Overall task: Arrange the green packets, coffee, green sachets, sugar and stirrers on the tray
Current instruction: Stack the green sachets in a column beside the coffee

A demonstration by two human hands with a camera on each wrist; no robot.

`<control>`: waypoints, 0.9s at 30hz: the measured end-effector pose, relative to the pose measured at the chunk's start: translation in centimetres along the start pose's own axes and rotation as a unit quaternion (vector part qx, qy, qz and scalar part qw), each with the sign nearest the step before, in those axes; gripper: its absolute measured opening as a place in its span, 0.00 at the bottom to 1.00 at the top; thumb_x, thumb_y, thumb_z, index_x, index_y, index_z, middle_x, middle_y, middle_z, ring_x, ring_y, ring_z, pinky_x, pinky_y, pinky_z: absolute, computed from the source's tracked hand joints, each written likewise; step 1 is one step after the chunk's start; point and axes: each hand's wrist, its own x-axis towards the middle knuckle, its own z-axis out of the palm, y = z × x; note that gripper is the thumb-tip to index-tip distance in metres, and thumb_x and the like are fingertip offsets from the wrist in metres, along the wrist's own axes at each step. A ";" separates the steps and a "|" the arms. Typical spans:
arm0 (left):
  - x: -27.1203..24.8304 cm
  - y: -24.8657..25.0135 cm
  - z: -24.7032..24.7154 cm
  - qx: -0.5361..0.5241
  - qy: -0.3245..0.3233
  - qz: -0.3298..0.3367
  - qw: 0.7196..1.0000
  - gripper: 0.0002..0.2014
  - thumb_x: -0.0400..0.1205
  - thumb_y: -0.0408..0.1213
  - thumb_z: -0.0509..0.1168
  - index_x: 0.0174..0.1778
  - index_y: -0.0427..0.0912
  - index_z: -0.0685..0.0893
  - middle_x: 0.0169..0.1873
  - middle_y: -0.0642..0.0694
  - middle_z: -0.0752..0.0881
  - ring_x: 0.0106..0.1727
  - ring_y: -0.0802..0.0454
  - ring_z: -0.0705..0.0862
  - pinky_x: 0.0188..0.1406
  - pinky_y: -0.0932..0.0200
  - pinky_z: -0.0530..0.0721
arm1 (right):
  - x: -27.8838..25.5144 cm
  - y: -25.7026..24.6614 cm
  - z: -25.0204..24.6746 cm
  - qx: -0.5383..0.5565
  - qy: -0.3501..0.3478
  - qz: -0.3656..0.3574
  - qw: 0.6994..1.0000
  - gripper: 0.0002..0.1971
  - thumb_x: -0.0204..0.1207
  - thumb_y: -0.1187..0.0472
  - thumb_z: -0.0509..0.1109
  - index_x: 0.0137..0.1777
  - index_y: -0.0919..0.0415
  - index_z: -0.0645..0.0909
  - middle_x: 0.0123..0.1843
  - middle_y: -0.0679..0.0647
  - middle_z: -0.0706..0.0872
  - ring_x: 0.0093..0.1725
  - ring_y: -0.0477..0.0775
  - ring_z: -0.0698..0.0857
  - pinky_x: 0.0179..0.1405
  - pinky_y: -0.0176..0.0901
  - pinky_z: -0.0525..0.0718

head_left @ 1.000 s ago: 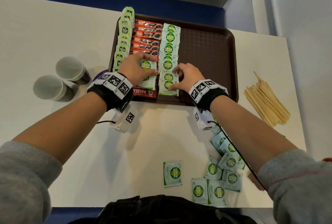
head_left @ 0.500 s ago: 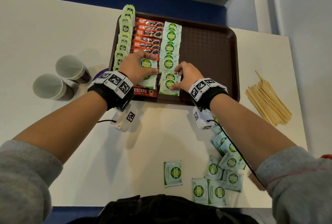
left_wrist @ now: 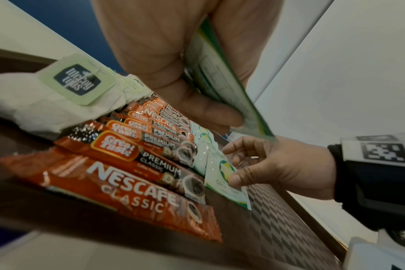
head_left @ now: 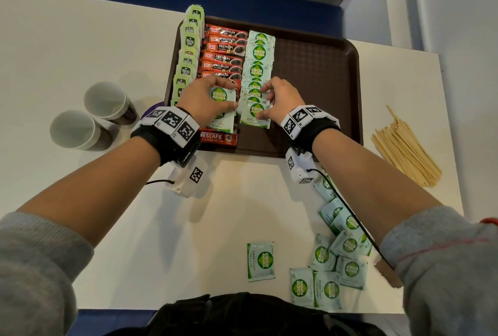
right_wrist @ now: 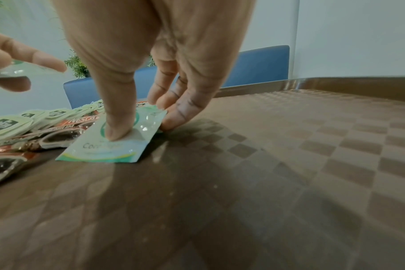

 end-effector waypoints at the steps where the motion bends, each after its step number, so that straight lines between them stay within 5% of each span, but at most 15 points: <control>1: 0.0 0.0 0.0 0.000 0.000 -0.001 1.000 0.16 0.73 0.41 0.76 0.56 0.50 0.83 0.62 0.50 0.82 0.64 0.54 0.79 0.62 0.60 0.76 | 0.1 0.1 -0.1 0.002 0.001 0.001 1.000 0.30 0.60 0.60 0.85 0.61 0.58 0.76 0.52 0.51 0.73 0.45 0.46 0.74 0.47 0.35 0.73; 5: 0.0 0.1 -0.1 0.004 0.001 -0.003 1.000 0.18 0.73 0.42 0.77 0.58 0.49 0.83 0.65 0.49 0.82 0.67 0.52 0.78 0.65 0.59 0.76 | 0.2 0.4 -0.2 0.010 0.010 0.003 1.000 0.29 0.59 0.61 0.85 0.60 0.58 0.76 0.52 0.50 0.73 0.38 0.39 0.72 0.46 0.35 0.73; 12: 0.2 0.3 0.0 0.049 -0.003 -0.003 0.999 0.19 0.73 0.43 0.76 0.60 0.50 0.83 0.65 0.48 0.82 0.66 0.50 0.79 0.63 0.59 0.75 | 0.1 0.5 0.0 0.007 0.019 0.004 1.000 0.27 0.61 0.60 0.84 0.58 0.58 0.77 0.52 0.50 0.73 0.44 0.46 0.74 0.46 0.36 0.73; 19: 1.0 2.0 1.4 0.167 -0.109 -0.009 0.980 0.36 0.73 0.48 0.76 0.76 0.46 0.73 0.73 0.47 0.76 0.74 0.47 0.74 0.70 0.56 0.71 | -0.1 1.0 0.0 0.014 0.039 0.024 0.999 0.26 0.60 0.59 0.84 0.56 0.57 0.77 0.51 0.50 0.73 0.45 0.49 0.75 0.46 0.37 0.74; 27: 0.9 2.3 1.9 0.178 -0.123 -0.027 0.976 0.33 0.73 0.47 0.75 0.73 0.41 0.77 0.69 0.43 0.81 0.68 0.46 0.79 0.62 0.58 0.75 | -0.2 1.2 0.0 0.028 0.052 0.043 0.997 0.27 0.59 0.59 0.85 0.56 0.57 0.77 0.50 0.51 0.75 0.44 0.50 0.77 0.46 0.39 0.76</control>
